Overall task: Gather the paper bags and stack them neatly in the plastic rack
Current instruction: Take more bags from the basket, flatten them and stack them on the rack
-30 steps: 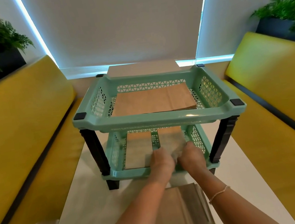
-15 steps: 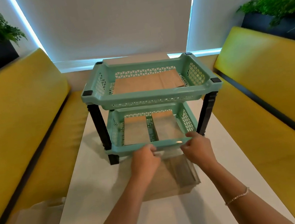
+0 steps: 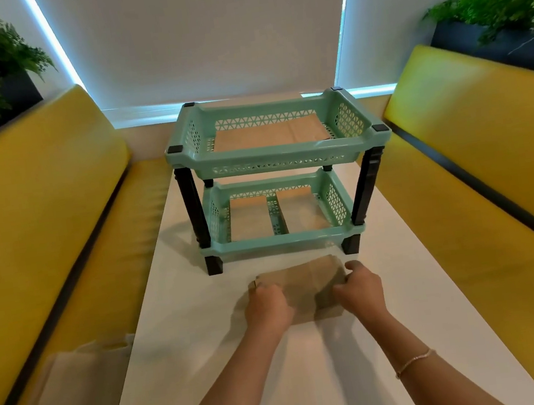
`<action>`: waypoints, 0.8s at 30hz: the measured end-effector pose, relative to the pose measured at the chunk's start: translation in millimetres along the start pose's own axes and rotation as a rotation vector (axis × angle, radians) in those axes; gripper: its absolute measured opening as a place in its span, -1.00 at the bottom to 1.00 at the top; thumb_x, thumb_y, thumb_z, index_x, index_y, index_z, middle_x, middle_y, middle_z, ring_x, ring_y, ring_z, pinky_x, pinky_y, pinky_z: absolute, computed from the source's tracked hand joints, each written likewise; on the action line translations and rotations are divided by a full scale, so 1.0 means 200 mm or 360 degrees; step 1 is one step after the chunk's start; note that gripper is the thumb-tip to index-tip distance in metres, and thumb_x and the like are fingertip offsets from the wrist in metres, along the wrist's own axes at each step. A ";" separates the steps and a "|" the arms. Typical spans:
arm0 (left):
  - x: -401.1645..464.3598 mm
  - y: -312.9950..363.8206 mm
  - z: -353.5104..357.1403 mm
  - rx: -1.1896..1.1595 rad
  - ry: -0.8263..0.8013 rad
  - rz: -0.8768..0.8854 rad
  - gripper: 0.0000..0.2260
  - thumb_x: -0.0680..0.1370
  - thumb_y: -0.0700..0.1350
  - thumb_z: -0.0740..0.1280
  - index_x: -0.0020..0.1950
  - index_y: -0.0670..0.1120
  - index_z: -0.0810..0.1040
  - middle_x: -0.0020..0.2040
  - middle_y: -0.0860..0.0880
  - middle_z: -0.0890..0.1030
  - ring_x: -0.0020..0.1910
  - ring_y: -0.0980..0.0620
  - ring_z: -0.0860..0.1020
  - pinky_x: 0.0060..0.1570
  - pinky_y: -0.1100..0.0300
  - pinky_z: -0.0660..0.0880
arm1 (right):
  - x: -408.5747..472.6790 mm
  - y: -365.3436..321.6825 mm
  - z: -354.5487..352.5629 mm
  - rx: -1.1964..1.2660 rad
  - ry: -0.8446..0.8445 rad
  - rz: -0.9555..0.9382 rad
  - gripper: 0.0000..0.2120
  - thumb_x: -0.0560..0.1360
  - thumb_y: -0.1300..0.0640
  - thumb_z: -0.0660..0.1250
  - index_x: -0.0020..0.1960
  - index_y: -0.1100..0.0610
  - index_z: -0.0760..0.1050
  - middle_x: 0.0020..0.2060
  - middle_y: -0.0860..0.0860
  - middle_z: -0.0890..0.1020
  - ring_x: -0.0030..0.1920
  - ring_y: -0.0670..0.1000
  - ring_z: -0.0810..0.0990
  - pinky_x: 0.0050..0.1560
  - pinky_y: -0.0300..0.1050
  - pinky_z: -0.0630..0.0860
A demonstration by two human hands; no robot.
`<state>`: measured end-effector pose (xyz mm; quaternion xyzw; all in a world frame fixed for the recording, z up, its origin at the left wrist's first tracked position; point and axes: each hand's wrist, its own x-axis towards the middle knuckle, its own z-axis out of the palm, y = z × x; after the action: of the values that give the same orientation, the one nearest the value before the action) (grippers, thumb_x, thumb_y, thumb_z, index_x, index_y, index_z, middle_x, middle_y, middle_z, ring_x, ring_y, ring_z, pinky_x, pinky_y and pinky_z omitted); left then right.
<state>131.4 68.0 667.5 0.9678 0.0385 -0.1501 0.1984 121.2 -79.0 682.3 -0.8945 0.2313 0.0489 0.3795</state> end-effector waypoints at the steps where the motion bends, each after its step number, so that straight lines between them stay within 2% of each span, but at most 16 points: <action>1: 0.00 0.00 0.00 0.0013 0.0008 0.0011 -0.73 0.53 -0.06 0.32 0.22 -0.07 0.52 0.26 -0.10 0.43 0.19 -0.06 0.46 0.01 0.17 0.44 | 0.01 0.00 0.00 0.0038 0.0018 -0.0006 -0.46 0.40 0.29 0.33 0.36 0.20 0.35 0.15 0.17 0.57 0.09 0.16 0.56 0.05 -0.01 0.56; 4: 0.00 -0.01 0.03 0.0049 0.0038 0.0023 -0.74 0.55 -0.10 0.29 0.23 -0.09 0.52 0.28 -0.11 0.43 0.20 -0.07 0.46 0.09 0.16 0.44 | 0.02 -0.03 0.01 0.0108 0.0051 -0.0113 -0.53 0.41 0.33 0.28 0.31 0.15 0.43 0.11 0.12 0.59 0.03 0.09 0.56 -0.03 -0.11 0.55; 6: 0.00 -0.01 0.03 0.0041 0.0063 0.0019 -0.71 0.56 -0.09 0.28 0.27 -0.09 0.50 0.30 -0.11 0.43 0.21 -0.07 0.46 0.14 0.15 0.43 | 0.02 -0.04 0.02 0.0062 0.0002 -0.0200 -0.62 0.41 0.34 0.25 0.20 0.15 0.51 -0.02 0.08 0.62 -0.09 0.03 0.53 -0.18 -0.23 0.48; 8: 0.00 -0.01 0.03 -0.0018 0.0066 -0.0004 -0.63 0.55 -0.06 0.30 0.35 -0.09 0.43 0.35 -0.11 0.40 0.27 -0.08 0.42 0.20 0.13 0.40 | 0.02 -0.05 0.03 0.0017 -0.0075 -0.0237 -0.69 0.39 0.34 0.22 0.09 0.19 0.54 -0.14 0.08 0.59 -0.17 0.03 0.51 -0.28 -0.25 0.43; 10: 0.00 -0.02 0.01 -0.0221 0.0078 -0.0078 -0.40 0.49 -0.02 0.38 0.46 -0.12 0.25 0.41 -0.13 0.31 0.37 -0.11 0.32 0.29 0.10 0.34 | 0.02 -0.05 0.02 0.0083 -0.0136 -0.0203 -0.71 0.38 0.35 0.20 0.07 0.21 0.51 -0.14 0.10 0.58 -0.13 0.08 0.53 -0.20 -0.14 0.46; 12: -0.03 -0.06 -0.01 -0.0570 0.0172 -0.0138 -0.10 0.38 0.03 0.49 0.53 -0.13 0.02 0.47 -0.13 0.19 0.44 -0.12 0.18 0.37 0.05 0.25 | 0.00 -0.04 -0.02 0.0239 -0.0277 -0.0157 -0.70 0.41 0.38 0.20 0.10 0.17 0.48 -0.10 0.06 0.55 -0.06 0.08 0.51 -0.12 -0.12 0.48; 14: -0.08 -0.11 -0.04 -0.1004 0.0284 -0.0091 0.02 0.32 0.00 0.56 0.54 -0.11 -0.05 0.49 -0.10 0.18 0.47 -0.09 0.15 0.38 0.07 0.21 | -0.04 0.00 -0.08 0.0471 -0.0512 -0.0165 -0.68 0.44 0.42 0.21 0.12 0.14 0.48 -0.05 0.05 0.56 0.01 0.08 0.51 -0.02 -0.10 0.48; 15: -0.11 -0.14 -0.04 -0.1222 0.0319 -0.0037 -0.01 0.31 -0.05 0.57 0.54 -0.10 -0.01 0.45 -0.04 0.25 0.44 -0.04 0.21 0.34 0.13 0.25 | -0.06 0.02 -0.10 0.0609 -0.0601 -0.0177 -0.69 0.46 0.42 0.22 0.11 0.14 0.49 -0.03 0.07 0.58 0.02 0.09 0.53 0.02 -0.09 0.49; 17: -0.18 -0.19 -0.04 -0.1534 0.0385 0.0104 -0.18 0.32 -0.16 0.56 0.47 -0.03 0.20 0.22 0.13 0.43 0.27 0.06 0.38 0.16 0.29 0.34 | -0.13 0.07 -0.12 0.0847 -0.0664 -0.0170 -0.71 0.48 0.45 0.22 0.06 0.14 0.53 -0.06 0.07 0.62 -0.02 0.07 0.58 -0.03 -0.15 0.53; 18: -0.21 -0.21 -0.03 -0.1617 0.0400 0.0165 -0.30 0.33 -0.19 0.55 0.39 0.02 0.31 0.11 0.14 0.46 0.16 0.11 0.44 0.06 0.34 0.38 | -0.16 0.10 -0.11 0.0917 -0.0644 -0.0155 -0.71 0.47 0.46 0.22 0.01 0.13 0.54 -0.09 0.07 0.63 -0.06 0.06 0.59 -0.08 -0.19 0.54; 20: -0.27 -0.23 0.01 -0.1713 0.0358 0.0238 -0.50 0.34 -0.23 0.53 0.17 0.10 0.44 0.06 0.06 0.51 0.06 0.14 0.48 -0.08 0.41 0.40 | -0.22 0.16 -0.06 0.0965 -0.0537 -0.0132 -0.71 0.44 0.48 0.26 -0.08 0.12 0.56 -0.15 0.05 0.65 -0.11 0.06 0.60 -0.13 -0.21 0.54; 22: -0.30 -0.23 0.08 -0.1791 0.0309 0.0222 -0.53 0.32 -0.27 0.53 0.05 0.14 0.46 0.06 -0.01 0.54 0.08 0.09 0.51 -0.03 0.35 0.46 | -0.27 0.23 0.01 0.0916 -0.0389 -0.0117 -0.68 0.40 0.49 0.29 -0.13 0.07 0.56 -0.18 0.04 0.64 -0.11 0.07 0.59 -0.16 -0.19 0.53; 24: -0.32 -0.23 0.14 -0.1902 0.0273 0.0159 -0.47 0.28 -0.31 0.55 0.06 0.13 0.45 0.14 -0.06 0.54 0.16 0.01 0.52 0.14 0.15 0.51 | -0.31 0.27 0.07 0.0848 -0.0205 -0.0120 -0.67 0.37 0.49 0.29 -0.14 0.06 0.54 -0.19 0.01 0.63 -0.12 0.06 0.58 -0.20 -0.20 0.52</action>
<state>56.2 97.2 645.2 0.6980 0.0866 -0.0144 0.7107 42.4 -78.4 654.3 -0.7661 0.1780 0.0291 0.6169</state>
